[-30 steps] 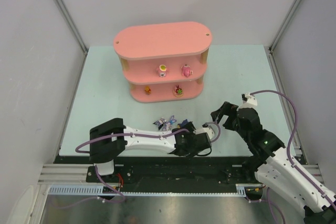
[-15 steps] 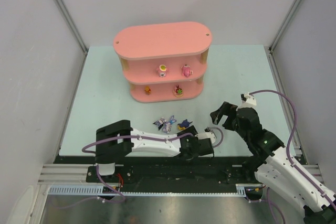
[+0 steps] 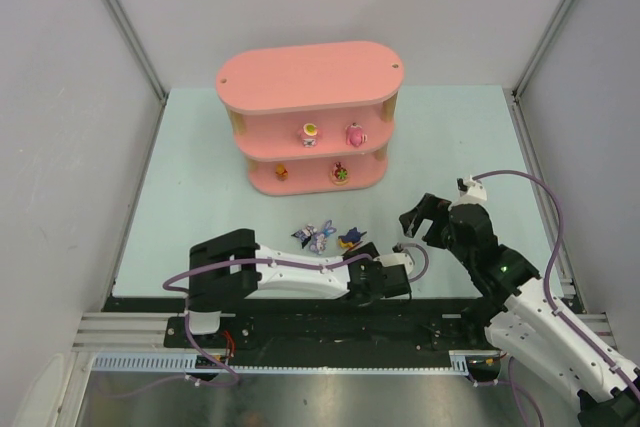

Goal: Place and organize the plastic toys onto the shelf

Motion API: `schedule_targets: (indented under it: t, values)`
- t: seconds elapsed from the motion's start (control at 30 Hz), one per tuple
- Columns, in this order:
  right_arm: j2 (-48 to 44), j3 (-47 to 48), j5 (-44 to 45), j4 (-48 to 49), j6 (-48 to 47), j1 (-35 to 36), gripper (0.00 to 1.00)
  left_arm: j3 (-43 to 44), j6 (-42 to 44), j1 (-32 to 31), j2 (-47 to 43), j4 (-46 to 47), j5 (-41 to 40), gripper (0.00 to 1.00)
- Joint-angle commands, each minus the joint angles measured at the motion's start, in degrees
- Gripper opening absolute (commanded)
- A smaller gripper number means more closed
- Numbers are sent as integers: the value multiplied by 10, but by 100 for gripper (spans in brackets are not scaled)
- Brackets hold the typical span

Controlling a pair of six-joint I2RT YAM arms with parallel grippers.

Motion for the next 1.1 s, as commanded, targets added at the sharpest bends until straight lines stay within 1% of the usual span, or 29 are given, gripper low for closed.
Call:
schedule_targets:
  t: [0.0,0.2,0.37,0.4,0.57,0.67,0.7,0.77,0.8,0.83,0.87,0.9,0.97,1.0,1.07]
  values:
    - [-1,18,-3,18,-8,-3,100,22,-2,-5,4,-18,-6,70]
    - [-3,12,-4,18,-5,-4,100,21,-2,-6,2,-19,-5,62]
    - [-5,12,-5,16,-6,-5,100,21,-3,-5,2,-20,-3,52]
    - [-5,12,-5,16,-5,-5,100,19,-4,-5,1,-20,-2,49]
    - [-5,11,-6,19,-3,-4,100,17,-7,-5,-2,-22,-2,42]
    - [-6,11,-7,19,-3,-6,100,17,-8,-5,-6,-23,-4,36]
    - [-6,10,-7,17,-3,-6,100,18,-9,-5,-8,-24,-4,31]
    - [-6,10,-7,17,-3,-6,100,18,-10,-5,-15,-26,-5,27]
    - [-7,10,-8,17,-2,-6,100,17,-11,-5,-16,-26,-6,22]
    - [-7,10,-8,18,-2,-6,100,15,-12,-5,-21,-23,-7,20]
    - [-8,10,-8,17,-2,-5,100,13,-12,-6,-30,-20,-8,18]
    - [-9,9,-8,18,-2,-6,100,10,-13,-6,-37,-18,-11,12]
    - [-9,10,-8,17,-3,-6,100,2,-13,-5,-65,1,-13,7]
    - [-9,10,-8,16,-3,-6,100,-8,-14,-5,-76,7,-15,1]
    - [-10,10,-8,15,-4,-6,100,-30,-11,-4,-120,36,-14,0]
